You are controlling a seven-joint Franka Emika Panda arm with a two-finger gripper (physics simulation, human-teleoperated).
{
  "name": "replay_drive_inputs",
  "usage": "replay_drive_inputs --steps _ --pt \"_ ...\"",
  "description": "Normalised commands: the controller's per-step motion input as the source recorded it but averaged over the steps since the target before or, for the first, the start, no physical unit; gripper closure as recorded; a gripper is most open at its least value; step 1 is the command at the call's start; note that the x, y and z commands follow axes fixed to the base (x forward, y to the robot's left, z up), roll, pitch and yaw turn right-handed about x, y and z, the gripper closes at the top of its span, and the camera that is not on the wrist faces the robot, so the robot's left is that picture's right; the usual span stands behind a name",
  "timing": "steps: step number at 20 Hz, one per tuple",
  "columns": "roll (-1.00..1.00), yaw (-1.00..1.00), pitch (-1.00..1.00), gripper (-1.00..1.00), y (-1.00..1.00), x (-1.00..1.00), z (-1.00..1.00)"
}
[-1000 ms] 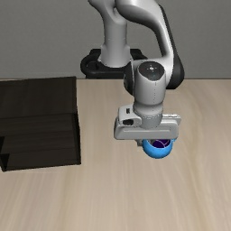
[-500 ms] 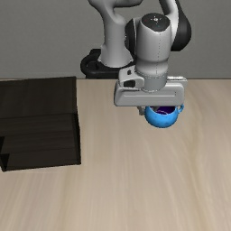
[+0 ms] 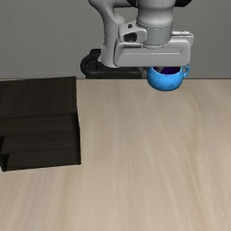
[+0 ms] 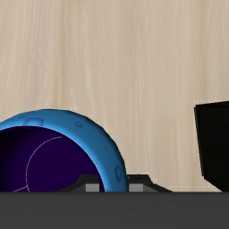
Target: Pick up the blue mug on the table and place it on the wooden shelf
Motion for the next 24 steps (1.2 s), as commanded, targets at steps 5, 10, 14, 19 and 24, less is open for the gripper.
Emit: replay_drive_inputs --steps 5,10,14,19,24 --pt "0.0 0.0 0.0 1.0 -0.8 0.0 0.2" --pt "0.0 0.0 0.0 1.0 -1.0 0.0 0.0" --pt "0.0 0.0 0.0 1.0 -1.0 0.0 0.0" --pt "0.0 0.0 0.0 1.0 -1.0 0.0 0.0" --pt "0.0 0.0 0.0 1.0 -1.0 0.0 0.0"
